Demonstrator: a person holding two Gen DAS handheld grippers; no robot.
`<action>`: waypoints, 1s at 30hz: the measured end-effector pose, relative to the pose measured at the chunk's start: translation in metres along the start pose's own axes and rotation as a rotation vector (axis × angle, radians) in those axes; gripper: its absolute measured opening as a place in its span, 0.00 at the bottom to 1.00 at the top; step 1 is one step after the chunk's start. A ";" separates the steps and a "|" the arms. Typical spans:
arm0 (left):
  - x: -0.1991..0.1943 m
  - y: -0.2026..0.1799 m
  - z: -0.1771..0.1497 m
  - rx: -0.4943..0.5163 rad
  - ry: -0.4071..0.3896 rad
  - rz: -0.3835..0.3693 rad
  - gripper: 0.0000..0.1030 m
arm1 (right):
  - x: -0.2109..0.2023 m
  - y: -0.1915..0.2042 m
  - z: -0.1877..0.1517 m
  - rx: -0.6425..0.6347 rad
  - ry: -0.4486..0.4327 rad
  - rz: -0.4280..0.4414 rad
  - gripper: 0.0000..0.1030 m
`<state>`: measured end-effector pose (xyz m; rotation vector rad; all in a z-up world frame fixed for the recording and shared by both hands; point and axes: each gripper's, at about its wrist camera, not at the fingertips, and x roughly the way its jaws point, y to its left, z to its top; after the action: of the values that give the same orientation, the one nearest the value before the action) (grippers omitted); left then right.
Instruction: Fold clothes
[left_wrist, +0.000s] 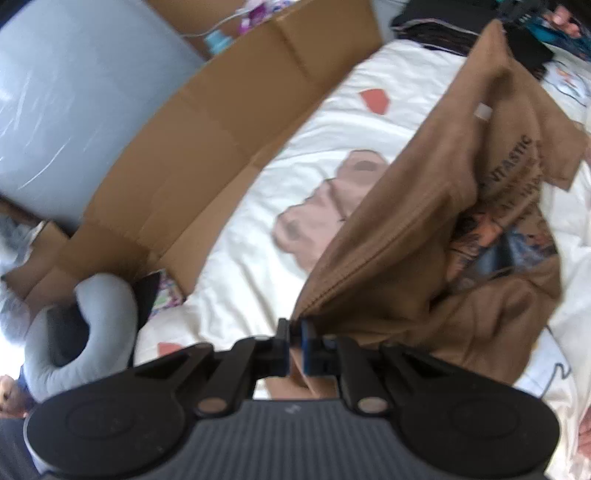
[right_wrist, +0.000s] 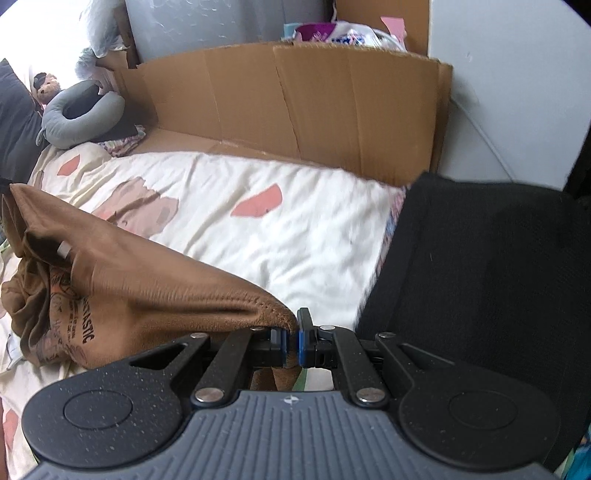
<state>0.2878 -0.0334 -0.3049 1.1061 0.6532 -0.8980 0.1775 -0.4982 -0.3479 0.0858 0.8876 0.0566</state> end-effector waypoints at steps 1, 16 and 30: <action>-0.001 0.004 -0.002 -0.013 0.001 0.019 0.05 | 0.002 0.001 0.005 -0.010 -0.007 -0.002 0.03; 0.026 0.076 -0.029 -0.253 0.080 0.160 0.05 | 0.067 0.031 0.101 -0.160 -0.067 -0.010 0.03; 0.061 0.110 -0.072 -0.362 0.185 0.201 0.05 | 0.149 0.070 0.156 -0.265 -0.015 0.023 0.03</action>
<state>0.4125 0.0366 -0.3267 0.9135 0.8060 -0.4838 0.3922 -0.4243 -0.3581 -0.1510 0.8573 0.1936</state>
